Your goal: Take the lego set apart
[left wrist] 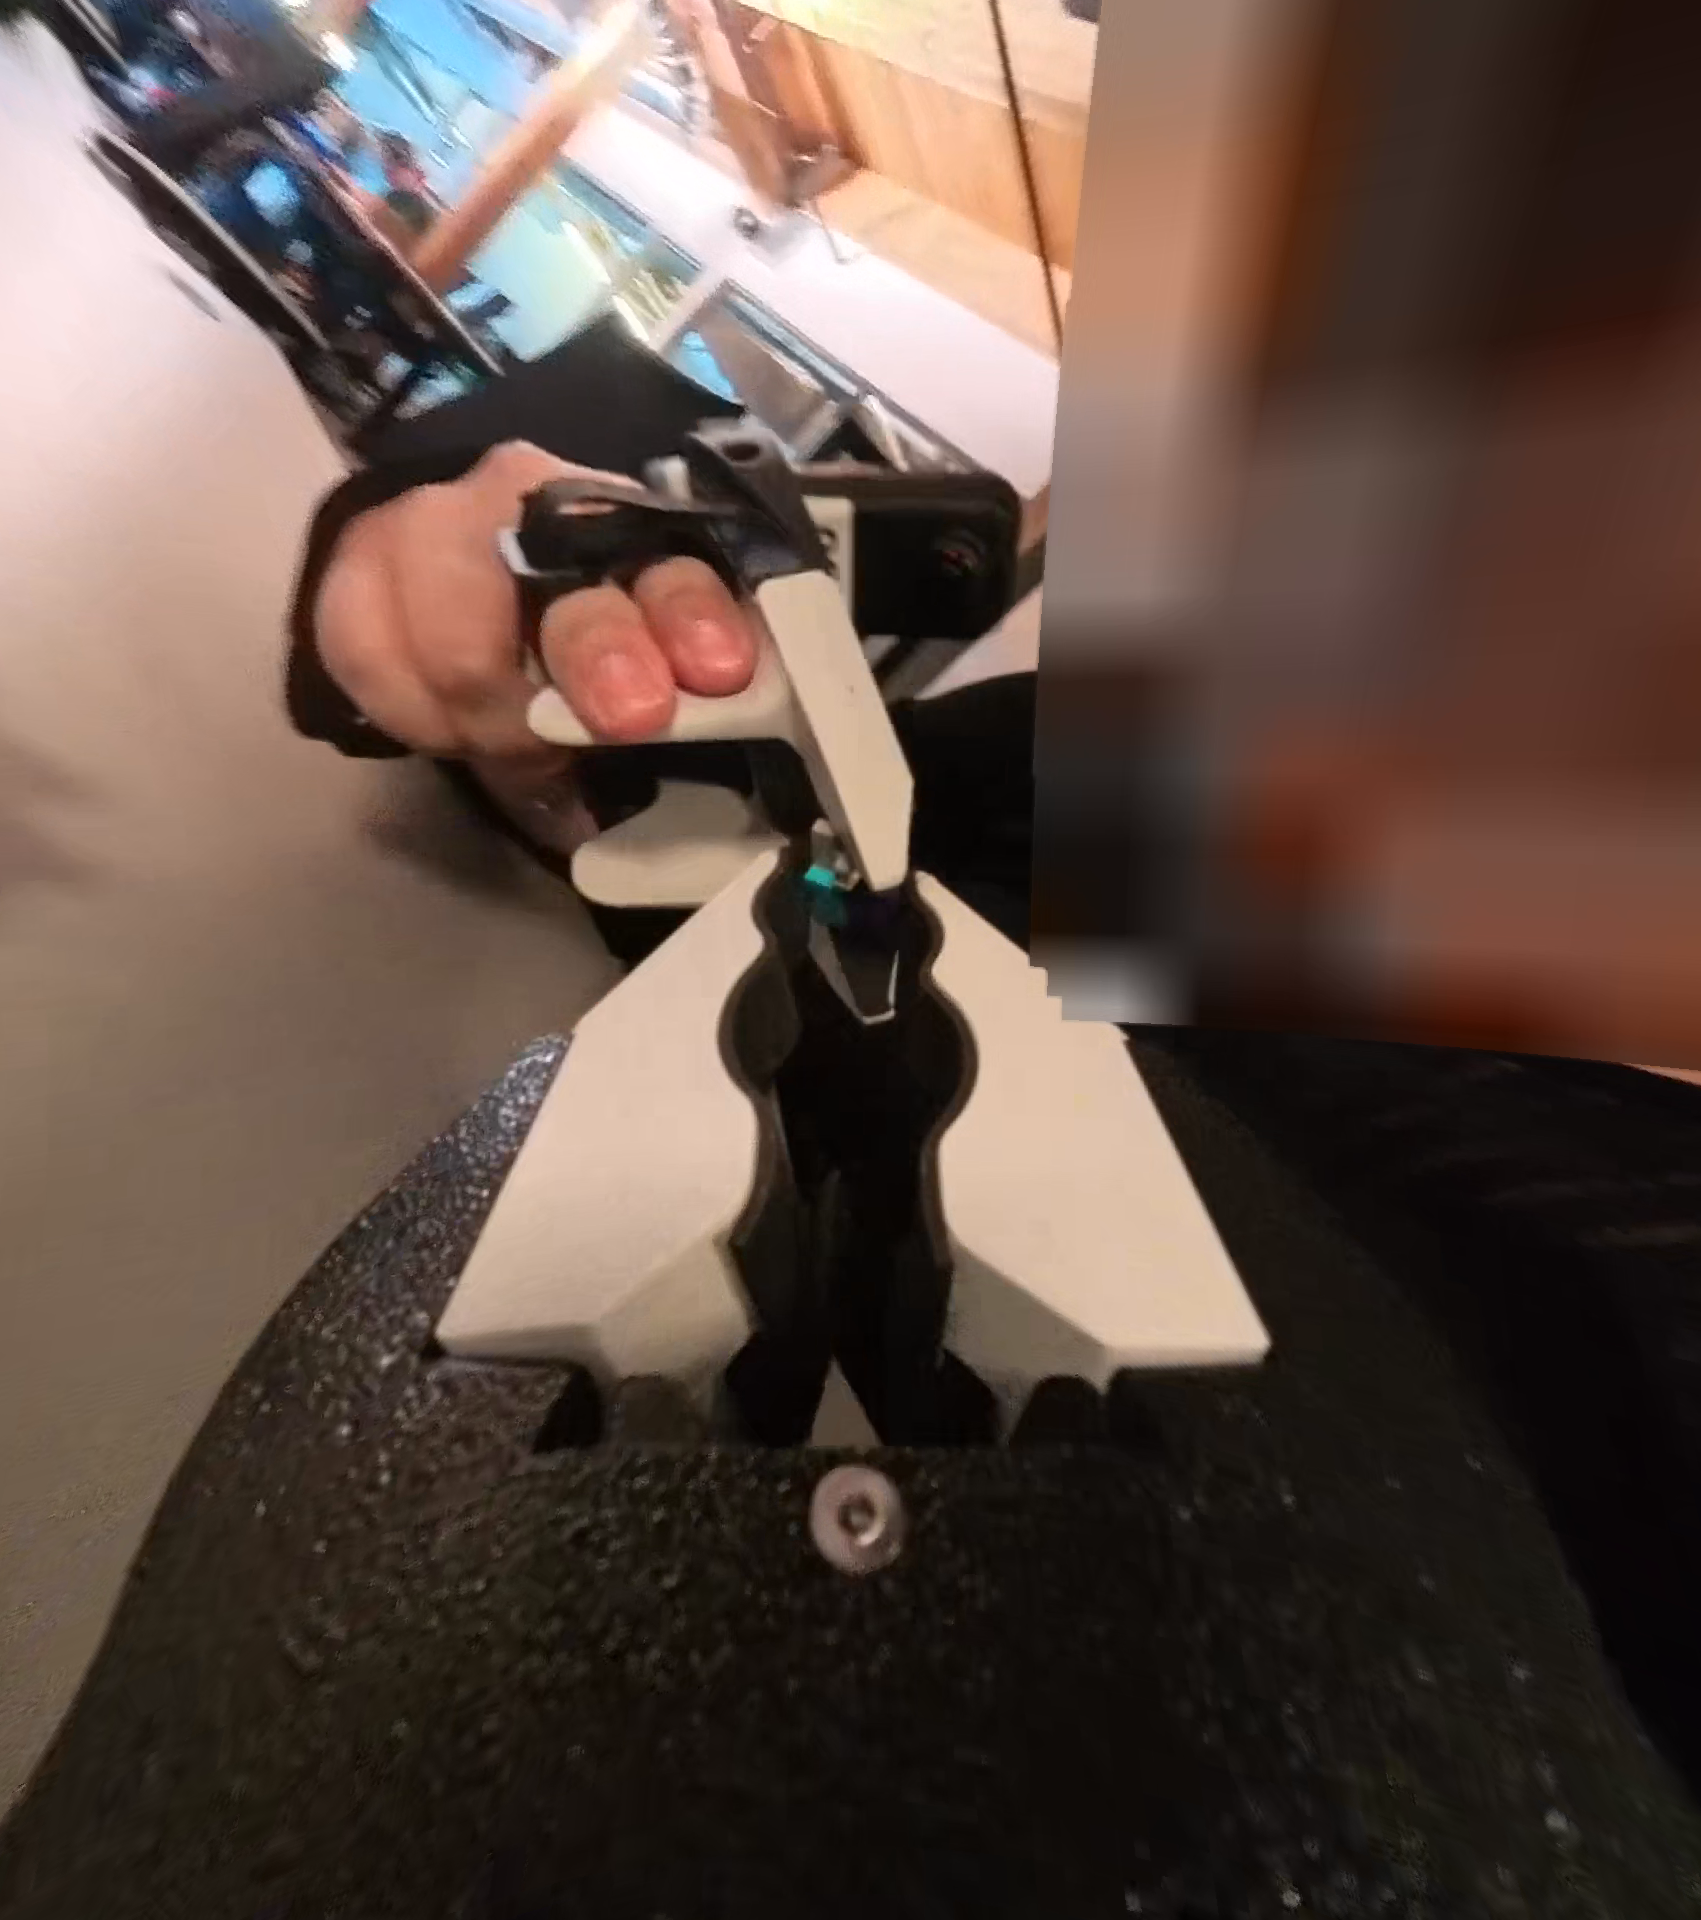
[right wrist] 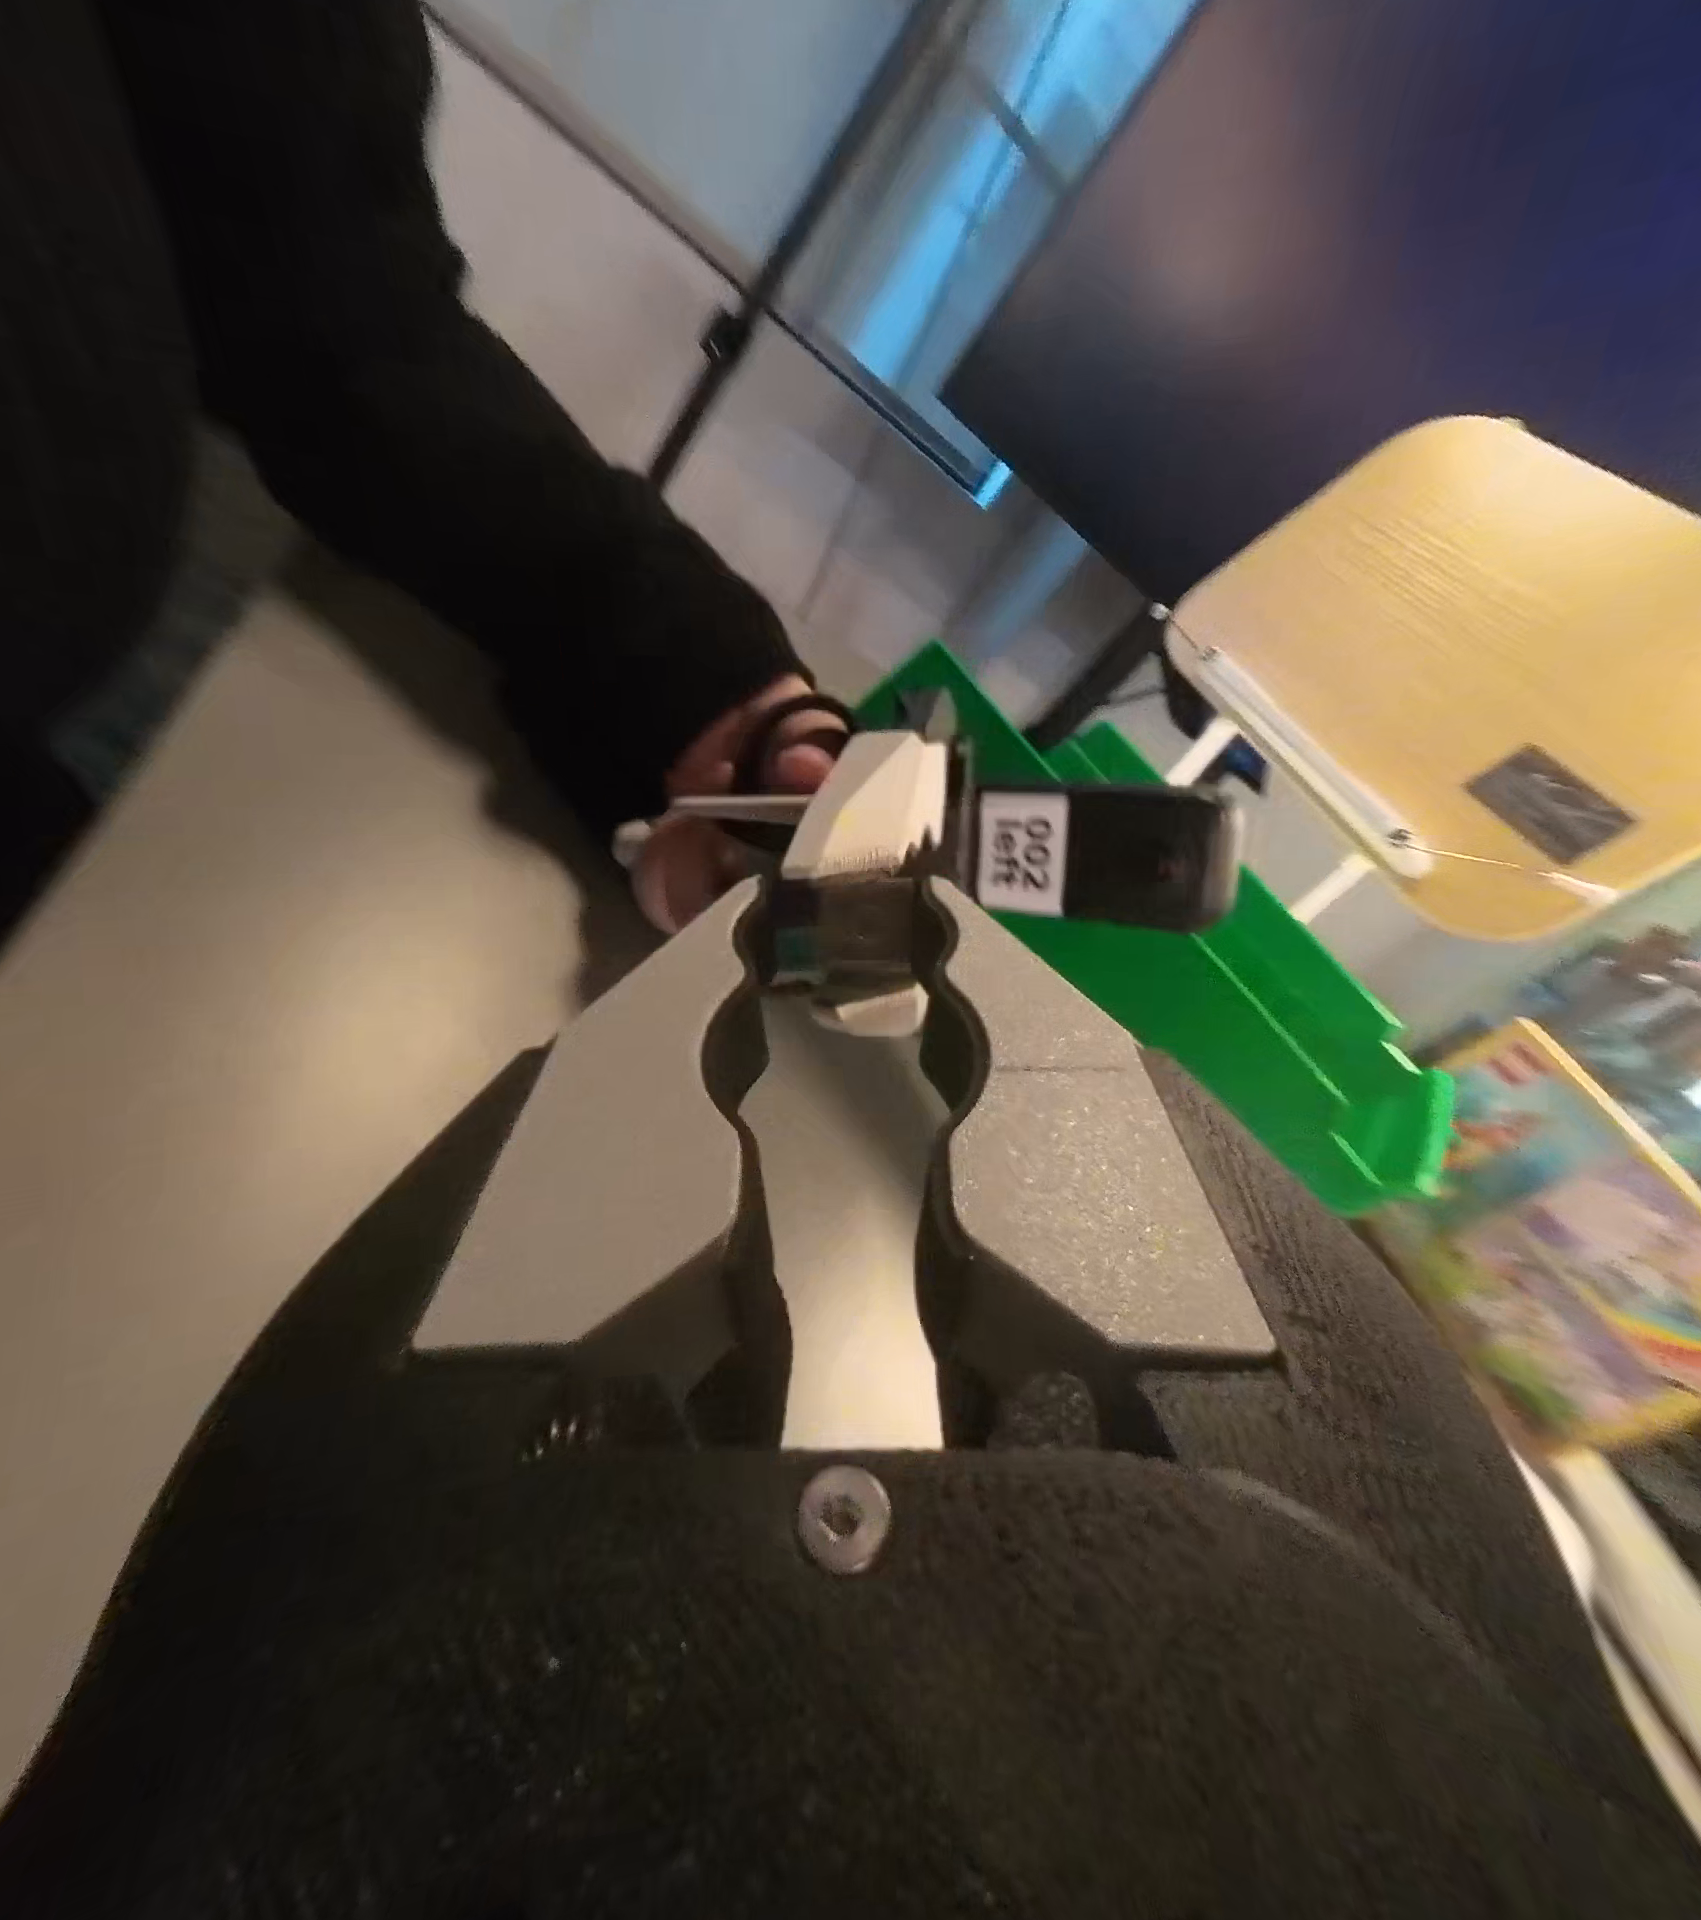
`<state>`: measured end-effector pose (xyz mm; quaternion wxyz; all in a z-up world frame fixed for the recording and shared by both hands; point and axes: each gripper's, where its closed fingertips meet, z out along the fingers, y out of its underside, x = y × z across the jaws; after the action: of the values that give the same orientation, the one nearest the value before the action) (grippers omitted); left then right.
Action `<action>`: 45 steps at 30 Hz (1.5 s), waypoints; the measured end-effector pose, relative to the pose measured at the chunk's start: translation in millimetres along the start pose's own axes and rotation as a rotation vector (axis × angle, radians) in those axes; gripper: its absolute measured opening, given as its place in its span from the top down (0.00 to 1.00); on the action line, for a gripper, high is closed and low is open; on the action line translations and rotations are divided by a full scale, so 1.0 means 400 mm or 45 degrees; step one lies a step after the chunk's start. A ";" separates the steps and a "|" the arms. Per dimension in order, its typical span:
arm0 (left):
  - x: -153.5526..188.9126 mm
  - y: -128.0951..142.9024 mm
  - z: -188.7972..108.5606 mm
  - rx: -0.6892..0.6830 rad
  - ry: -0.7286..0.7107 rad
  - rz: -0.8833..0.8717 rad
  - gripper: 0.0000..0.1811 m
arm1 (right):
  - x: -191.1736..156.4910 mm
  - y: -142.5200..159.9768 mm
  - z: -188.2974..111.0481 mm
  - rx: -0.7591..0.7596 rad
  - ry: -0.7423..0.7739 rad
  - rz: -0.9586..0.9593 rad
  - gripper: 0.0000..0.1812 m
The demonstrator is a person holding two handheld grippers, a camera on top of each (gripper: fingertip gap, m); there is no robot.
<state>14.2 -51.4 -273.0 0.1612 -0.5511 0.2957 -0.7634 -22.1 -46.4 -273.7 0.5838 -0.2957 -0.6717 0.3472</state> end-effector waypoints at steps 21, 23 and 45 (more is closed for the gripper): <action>0.070 0.017 0.015 -0.019 0.245 0.043 0.92 | -0.023 -0.081 -0.004 0.378 -0.234 0.474 0.87; 0.055 -0.009 0.005 0.056 0.207 0.024 0.91 | 0.006 -0.064 -0.005 0.337 -0.103 0.403 0.87; -0.009 0.038 -0.010 -0.179 -0.078 0.158 0.92 | -0.032 0.012 -0.003 0.022 -0.072 0.028 0.88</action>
<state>10.6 -60.0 -286.3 0.1781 -0.5648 0.3771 -0.7121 -19.2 -53.9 -284.8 0.5632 -0.2882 -0.6816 0.3676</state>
